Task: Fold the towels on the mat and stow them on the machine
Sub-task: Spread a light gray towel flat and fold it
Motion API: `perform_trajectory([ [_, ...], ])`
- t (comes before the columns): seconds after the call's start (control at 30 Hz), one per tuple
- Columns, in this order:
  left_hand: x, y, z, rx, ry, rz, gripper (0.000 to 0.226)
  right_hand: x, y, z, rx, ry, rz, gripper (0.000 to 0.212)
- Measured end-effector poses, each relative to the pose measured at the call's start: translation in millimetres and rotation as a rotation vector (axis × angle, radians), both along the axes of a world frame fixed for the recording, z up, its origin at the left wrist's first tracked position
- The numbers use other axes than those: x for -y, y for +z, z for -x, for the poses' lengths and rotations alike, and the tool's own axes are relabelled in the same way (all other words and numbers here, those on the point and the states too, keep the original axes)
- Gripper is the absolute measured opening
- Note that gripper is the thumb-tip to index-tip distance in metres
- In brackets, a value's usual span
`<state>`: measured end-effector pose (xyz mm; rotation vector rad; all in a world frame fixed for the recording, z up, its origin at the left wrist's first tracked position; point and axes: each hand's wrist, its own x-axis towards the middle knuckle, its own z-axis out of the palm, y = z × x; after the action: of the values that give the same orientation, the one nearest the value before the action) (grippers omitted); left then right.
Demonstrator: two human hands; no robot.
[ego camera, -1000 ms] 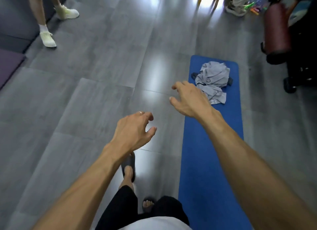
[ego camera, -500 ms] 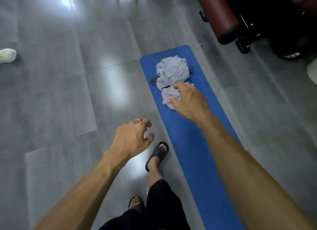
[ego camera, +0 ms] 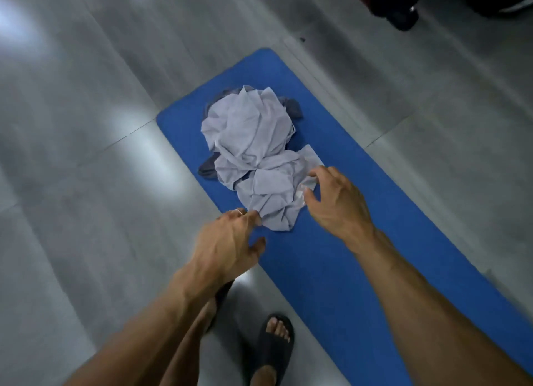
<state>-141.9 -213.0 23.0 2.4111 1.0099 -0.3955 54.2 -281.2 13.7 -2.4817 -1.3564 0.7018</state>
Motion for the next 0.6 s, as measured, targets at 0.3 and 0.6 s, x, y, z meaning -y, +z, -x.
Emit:
perform_trajectory([
  [0.3,-98.5,-270.9,-81.6,-0.04,-0.394,-0.13,0.046,-40.8,-276.0,-53.2,-0.053,-0.188,0.126,0.034],
  [0.6,-148.0,-376.1,-121.7,0.041,-0.59,-0.333,0.084,-73.3,-376.5,-69.6,-0.292,-0.144,-0.148,0.023],
])
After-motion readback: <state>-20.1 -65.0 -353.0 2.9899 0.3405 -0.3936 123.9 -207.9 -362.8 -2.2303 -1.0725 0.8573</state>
